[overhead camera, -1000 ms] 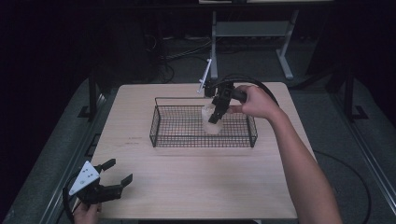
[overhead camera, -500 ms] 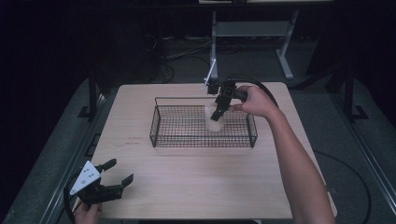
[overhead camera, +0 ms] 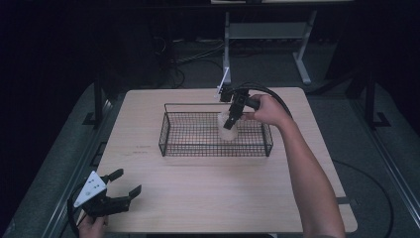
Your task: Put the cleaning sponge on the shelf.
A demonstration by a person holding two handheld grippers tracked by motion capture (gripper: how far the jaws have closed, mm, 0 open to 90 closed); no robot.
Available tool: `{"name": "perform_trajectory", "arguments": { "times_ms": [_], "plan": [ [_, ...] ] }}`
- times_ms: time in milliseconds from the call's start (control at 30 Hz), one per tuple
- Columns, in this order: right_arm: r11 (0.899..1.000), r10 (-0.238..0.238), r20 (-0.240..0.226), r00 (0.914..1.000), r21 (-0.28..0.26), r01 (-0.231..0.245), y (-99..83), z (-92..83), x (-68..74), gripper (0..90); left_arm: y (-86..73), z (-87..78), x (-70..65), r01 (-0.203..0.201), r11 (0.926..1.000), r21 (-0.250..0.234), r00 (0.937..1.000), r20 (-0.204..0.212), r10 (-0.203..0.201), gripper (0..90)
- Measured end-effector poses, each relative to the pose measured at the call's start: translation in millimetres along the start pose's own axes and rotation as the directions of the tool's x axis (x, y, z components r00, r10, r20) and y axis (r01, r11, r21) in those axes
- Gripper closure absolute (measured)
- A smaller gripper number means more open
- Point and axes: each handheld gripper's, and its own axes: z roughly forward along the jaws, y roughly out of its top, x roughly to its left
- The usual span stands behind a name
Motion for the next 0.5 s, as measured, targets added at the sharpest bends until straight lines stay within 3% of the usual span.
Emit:
{"name": "perform_trajectory", "arguments": {
  "times_ms": [500],
  "plan": [
    [1.000,0.022,-0.006,0.9997,0.009,-0.022,-4.7,15.3,-7.5,27.4,0.3,1.9,0.3,0.004,1.0000,0.004,1.0000,0.001,-0.004,14.1]
  ]
}}
